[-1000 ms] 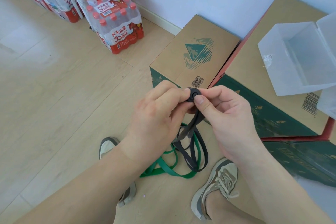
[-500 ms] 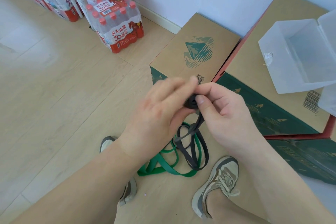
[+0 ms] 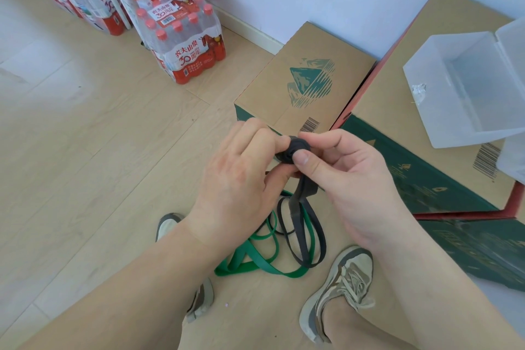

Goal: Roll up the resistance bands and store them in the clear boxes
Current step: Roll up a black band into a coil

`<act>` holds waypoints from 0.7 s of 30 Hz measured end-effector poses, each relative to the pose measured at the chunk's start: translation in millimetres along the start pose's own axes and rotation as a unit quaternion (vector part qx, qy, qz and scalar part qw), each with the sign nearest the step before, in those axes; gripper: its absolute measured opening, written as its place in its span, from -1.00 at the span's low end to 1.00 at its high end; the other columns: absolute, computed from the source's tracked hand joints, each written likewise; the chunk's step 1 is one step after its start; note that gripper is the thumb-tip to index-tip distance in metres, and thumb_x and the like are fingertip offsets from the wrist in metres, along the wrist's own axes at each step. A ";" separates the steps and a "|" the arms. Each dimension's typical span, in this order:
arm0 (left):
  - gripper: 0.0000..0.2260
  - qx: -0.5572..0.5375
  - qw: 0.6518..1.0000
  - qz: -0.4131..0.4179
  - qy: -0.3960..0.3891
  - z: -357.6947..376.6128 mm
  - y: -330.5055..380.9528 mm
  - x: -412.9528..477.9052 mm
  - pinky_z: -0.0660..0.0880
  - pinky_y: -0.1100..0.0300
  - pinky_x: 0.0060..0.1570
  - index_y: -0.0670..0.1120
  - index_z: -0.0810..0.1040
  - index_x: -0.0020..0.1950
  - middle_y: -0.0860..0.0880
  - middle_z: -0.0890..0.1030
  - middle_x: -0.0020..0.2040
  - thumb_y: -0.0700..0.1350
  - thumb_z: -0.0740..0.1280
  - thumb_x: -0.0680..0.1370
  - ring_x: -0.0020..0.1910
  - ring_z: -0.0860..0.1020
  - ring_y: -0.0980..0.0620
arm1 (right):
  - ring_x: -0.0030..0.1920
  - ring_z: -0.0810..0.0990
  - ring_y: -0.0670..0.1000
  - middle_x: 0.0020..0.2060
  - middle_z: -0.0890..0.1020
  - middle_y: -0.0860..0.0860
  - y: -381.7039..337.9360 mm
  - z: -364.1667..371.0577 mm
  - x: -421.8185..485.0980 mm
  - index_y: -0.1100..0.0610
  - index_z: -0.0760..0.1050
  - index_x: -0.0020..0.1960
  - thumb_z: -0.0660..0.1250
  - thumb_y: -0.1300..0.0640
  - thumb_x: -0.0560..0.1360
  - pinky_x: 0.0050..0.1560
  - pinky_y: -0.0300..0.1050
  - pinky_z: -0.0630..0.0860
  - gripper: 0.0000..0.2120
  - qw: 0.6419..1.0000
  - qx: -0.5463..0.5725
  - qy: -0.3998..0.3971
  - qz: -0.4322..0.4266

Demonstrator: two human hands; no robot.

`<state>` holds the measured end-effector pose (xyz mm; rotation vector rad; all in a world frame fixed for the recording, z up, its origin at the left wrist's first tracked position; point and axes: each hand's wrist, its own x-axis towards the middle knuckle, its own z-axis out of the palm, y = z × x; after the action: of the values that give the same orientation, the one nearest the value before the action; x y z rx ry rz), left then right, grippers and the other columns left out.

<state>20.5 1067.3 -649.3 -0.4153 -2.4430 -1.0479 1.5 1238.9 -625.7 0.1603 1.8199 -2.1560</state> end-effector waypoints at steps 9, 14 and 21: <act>-0.88 -0.118 0.987 -0.083 -0.071 5.0 -5.9 -0.6 0.57 0.03 -0.22 -0.22 0.64 -0.05 -0.07 0.65 -0.05 -0.20 0.53 0.52 -0.13 0.62 -0.04 | -0.02 0.75 -0.02 -0.09 0.77 -0.02 5.4 -8.2 2.1 0.03 0.71 -0.04 0.46 0.42 0.52 0.10 -0.03 0.69 -0.71 0.976 -0.199 0.034 -0.086; -0.80 -0.155 0.966 -0.183 -0.099 0.1 0.4 2.0 0.61 0.12 -0.11 -0.09 0.63 0.05 0.10 0.69 -0.05 -0.24 0.54 0.49 -0.08 0.67 0.09 | 0.05 0.69 -0.19 -0.09 0.74 -0.19 7.2 -6.5 0.5 -0.01 0.72 -0.02 0.43 0.43 0.52 0.13 -0.28 0.60 -0.67 0.942 -0.304 0.003 -0.139; -0.74 -0.264 0.923 -0.272 -0.064 -4.1 6.9 9.0 0.65 0.15 0.02 0.01 0.64 0.01 0.03 0.72 -0.09 -0.34 0.49 0.51 -0.11 0.70 0.06 | -0.03 0.77 0.00 -0.08 0.78 0.04 0.3 -6.5 3.2 0.13 0.59 -0.02 0.56 0.41 0.41 0.07 -0.09 0.69 -0.72 0.988 -0.122 0.047 -0.077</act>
<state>17.0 1069.7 -638.1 0.0588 -2.4158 -1.9866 -2.2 1244.6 -628.1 0.0678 2.1968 -2.0297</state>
